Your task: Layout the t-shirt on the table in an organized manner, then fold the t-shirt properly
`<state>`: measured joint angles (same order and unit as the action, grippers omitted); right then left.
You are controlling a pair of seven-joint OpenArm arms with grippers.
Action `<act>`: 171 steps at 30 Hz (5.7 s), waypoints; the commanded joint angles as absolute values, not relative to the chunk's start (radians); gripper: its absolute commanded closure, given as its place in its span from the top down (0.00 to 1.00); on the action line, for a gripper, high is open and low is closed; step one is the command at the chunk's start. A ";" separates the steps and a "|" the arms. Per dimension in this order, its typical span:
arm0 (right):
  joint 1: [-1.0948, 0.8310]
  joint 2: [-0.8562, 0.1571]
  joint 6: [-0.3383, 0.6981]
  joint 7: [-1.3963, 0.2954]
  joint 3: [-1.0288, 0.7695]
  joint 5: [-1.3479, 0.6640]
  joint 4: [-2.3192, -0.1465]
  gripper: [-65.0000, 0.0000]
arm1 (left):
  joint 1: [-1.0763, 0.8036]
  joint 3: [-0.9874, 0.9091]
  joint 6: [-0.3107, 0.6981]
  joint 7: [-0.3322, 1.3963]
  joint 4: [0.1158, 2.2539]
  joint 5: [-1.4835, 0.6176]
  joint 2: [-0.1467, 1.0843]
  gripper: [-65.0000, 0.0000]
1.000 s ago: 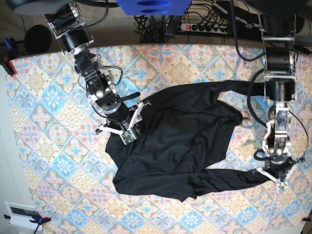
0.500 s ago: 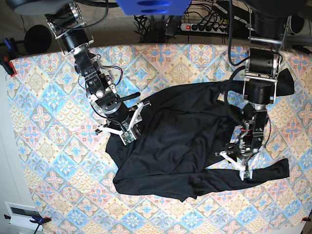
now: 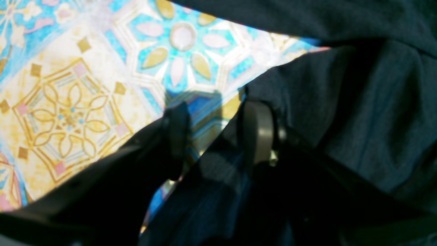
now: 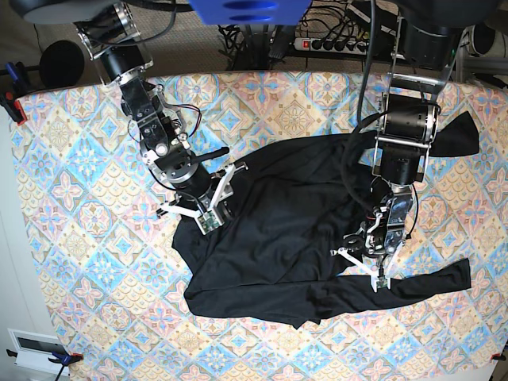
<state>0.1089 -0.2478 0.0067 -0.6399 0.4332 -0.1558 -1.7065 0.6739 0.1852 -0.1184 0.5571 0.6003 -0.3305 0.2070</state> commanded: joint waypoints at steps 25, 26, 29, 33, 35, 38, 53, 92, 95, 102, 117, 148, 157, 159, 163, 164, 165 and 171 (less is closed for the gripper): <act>0.125 -0.251 0.005 -0.618 0.429 -0.151 -1.730 0.32 | 0.751 0.077 -0.114 0.610 0.911 -0.426 0.579 0.00; 0.125 -0.251 0.005 -0.618 0.430 -0.151 -1.730 0.32 | 0.760 0.076 -0.114 0.608 0.911 -0.426 0.593 0.00; 0.125 -0.251 0.005 -0.618 0.430 -0.151 -1.730 0.32 | 0.768 0.074 -0.114 0.582 0.911 -0.427 0.644 0.00; 0.125 -0.251 0.005 -0.618 0.430 -0.151 -1.730 0.32 | 0.825 0.079 -0.119 0.535 0.874 -0.410 0.679 0.00; 0.114 -0.251 0.005 -0.618 0.430 -0.151 -1.732 0.32 | 0.888 0.076 -0.119 0.533 0.812 -0.386 0.682 0.00; 0.081 -0.251 0.005 -0.618 0.426 -0.151 -1.739 0.32 | 0.963 0.076 -0.119 0.526 0.717 -0.364 0.682 0.02; 0.064 -0.251 0.005 -0.618 0.426 -0.151 -1.751 0.32 | 0.538 0.056 -0.119 0.783 1.104 -0.595 0.653 0.26; 0.008 -0.251 0.005 -0.639 0.387 -0.150 -1.782 0.32 | 0.768 -0.137 -0.113 0.711 0.921 -0.450 0.527 0.00; 0.010 -0.251 0.005 -0.641 0.390 -0.150 -1.790 0.32 | 0.880 -0.137 -0.113 0.708 0.816 -0.450 0.555 0.00; 0.008 -0.251 0.005 -0.645 0.394 -0.150 -1.791 0.32 | 0.955 0.021 -0.120 0.616 0.717 -0.423 0.572 0.05; 0.015 -0.251 0.005 -0.647 0.387 -0.157 -1.745 0.32 | 0.572 -0.110 -0.116 0.771 1.030 -0.567 0.605 0.61; 0.486 -0.139 0.053 -0.618 0.395 -0.214 -1.161 0.32 | 0.173 -0.249 -0.114 0.825 1.234 -0.733 0.578 0.45; 0.513 -0.133 0.074 -0.602 0.397 -0.213 -1.066 0.32 | 0.174 -0.249 -0.114 0.825 1.234 -0.730 0.552 0.45; 0.513 -0.133 0.076 -0.601 0.397 -0.213 -1.047 0.32 | 0.176 -0.249 -0.114 0.825 1.234 -0.730 0.550 0.45; 0.513 -0.133 0.076 -0.601 0.397 -0.211 -1.030 0.32 | 0.177 -0.249 -0.114 0.825 1.234 -0.730 0.550 0.45; 0.513 -0.133 0.076 -0.601 0.398 -0.211 -1.030 0.32 | 0.177 -0.249 -0.114 0.825 1.234 -0.730 0.550 0.45; 0.513 -0.133 0.076 -0.601 0.398 -0.211 -1.030 0.32 | 0.177 -0.249 -0.114 0.825 1.234 -0.730 0.550 0.45; 0.510 -0.133 0.076 -0.601 0.475 -0.211 -1.033 0.32 | 0.177 -0.249 -0.114 0.825 1.234 -0.730 0.550 0.45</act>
<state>0.4816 -0.1390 0.0746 -0.6220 0.4786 -0.2089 -1.0138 0.1577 -0.2413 -0.1188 0.8383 1.2156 -0.7261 0.5289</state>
